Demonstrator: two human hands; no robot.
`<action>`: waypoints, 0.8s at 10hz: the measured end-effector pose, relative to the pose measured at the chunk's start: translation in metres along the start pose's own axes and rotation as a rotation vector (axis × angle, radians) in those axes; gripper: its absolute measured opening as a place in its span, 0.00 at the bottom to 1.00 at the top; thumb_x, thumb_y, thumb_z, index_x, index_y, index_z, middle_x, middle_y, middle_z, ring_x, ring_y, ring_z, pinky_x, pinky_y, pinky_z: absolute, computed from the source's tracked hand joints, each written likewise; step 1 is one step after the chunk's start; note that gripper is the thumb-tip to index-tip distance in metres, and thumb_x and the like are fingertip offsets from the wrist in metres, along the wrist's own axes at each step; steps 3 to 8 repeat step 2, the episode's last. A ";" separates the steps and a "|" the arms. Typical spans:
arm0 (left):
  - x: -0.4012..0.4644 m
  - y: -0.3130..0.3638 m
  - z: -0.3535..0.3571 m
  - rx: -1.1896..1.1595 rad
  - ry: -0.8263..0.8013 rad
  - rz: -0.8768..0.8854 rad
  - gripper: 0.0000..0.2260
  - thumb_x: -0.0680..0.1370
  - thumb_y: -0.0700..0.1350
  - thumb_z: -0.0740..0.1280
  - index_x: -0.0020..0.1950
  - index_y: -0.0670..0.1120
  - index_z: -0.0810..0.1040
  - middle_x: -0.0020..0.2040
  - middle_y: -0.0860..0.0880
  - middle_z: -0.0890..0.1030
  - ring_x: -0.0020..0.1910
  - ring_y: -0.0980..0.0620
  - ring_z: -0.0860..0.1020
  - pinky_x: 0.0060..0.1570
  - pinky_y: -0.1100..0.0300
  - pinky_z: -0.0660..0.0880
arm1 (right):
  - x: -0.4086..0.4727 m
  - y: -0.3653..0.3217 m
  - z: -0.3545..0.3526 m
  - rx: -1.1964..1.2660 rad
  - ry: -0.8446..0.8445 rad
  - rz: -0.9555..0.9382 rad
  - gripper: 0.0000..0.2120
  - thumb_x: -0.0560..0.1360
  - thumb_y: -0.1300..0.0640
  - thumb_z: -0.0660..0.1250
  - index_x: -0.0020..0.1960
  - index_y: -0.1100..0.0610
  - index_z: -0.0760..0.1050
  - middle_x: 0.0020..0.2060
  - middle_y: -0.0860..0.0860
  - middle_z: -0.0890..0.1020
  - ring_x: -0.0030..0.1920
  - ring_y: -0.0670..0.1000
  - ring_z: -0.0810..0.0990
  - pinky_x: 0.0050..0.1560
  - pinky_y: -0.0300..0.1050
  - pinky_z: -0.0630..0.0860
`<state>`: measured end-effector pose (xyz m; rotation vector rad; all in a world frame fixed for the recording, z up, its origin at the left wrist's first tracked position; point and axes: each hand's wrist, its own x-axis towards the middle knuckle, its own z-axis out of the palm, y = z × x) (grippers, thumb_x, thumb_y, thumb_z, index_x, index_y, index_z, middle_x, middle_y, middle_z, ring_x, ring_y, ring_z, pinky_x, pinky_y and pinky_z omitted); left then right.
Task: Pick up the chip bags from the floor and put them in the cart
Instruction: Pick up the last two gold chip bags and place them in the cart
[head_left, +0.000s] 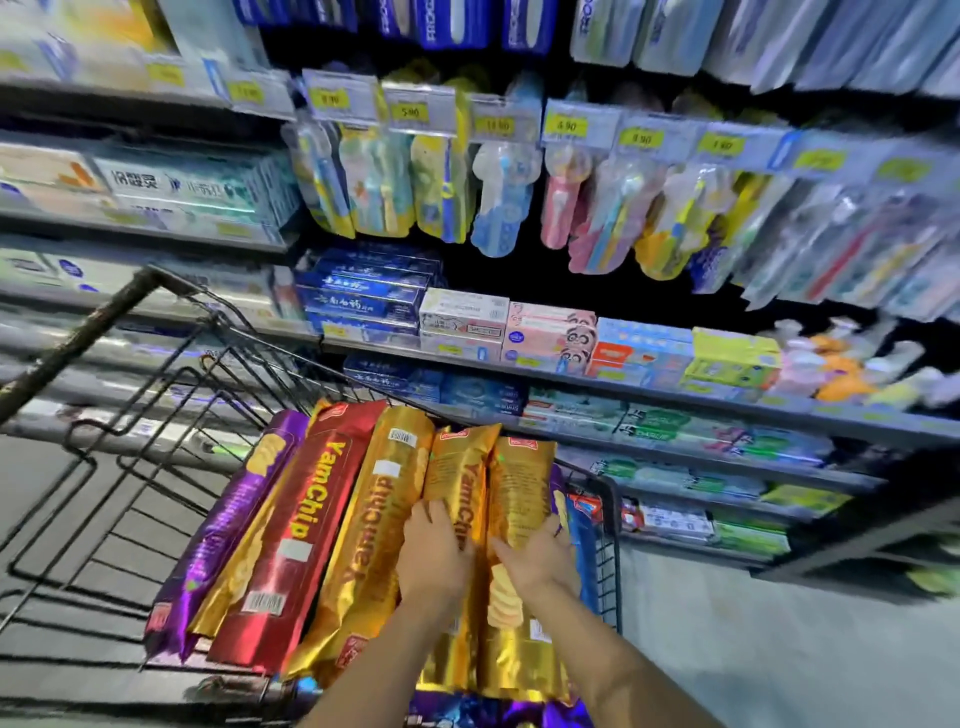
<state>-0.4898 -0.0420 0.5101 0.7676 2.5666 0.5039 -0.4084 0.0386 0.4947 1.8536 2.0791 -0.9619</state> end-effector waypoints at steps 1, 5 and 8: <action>0.013 0.004 -0.023 0.018 -0.002 0.072 0.27 0.77 0.50 0.64 0.72 0.44 0.60 0.70 0.45 0.66 0.70 0.45 0.65 0.66 0.52 0.70 | -0.003 0.004 -0.025 -0.117 0.037 -0.091 0.36 0.73 0.37 0.60 0.72 0.58 0.58 0.69 0.56 0.66 0.69 0.57 0.66 0.65 0.53 0.68; 0.024 0.012 -0.058 0.088 0.027 0.178 0.31 0.77 0.52 0.64 0.75 0.45 0.56 0.74 0.45 0.64 0.72 0.45 0.63 0.71 0.51 0.65 | -0.007 -0.001 -0.059 -0.156 0.068 -0.214 0.31 0.76 0.39 0.58 0.72 0.57 0.59 0.70 0.56 0.66 0.70 0.57 0.64 0.68 0.55 0.64; 0.024 0.012 -0.058 0.088 0.027 0.178 0.31 0.77 0.52 0.64 0.75 0.45 0.56 0.74 0.45 0.64 0.72 0.45 0.63 0.71 0.51 0.65 | -0.007 -0.001 -0.059 -0.156 0.068 -0.214 0.31 0.76 0.39 0.58 0.72 0.57 0.59 0.70 0.56 0.66 0.70 0.57 0.64 0.68 0.55 0.64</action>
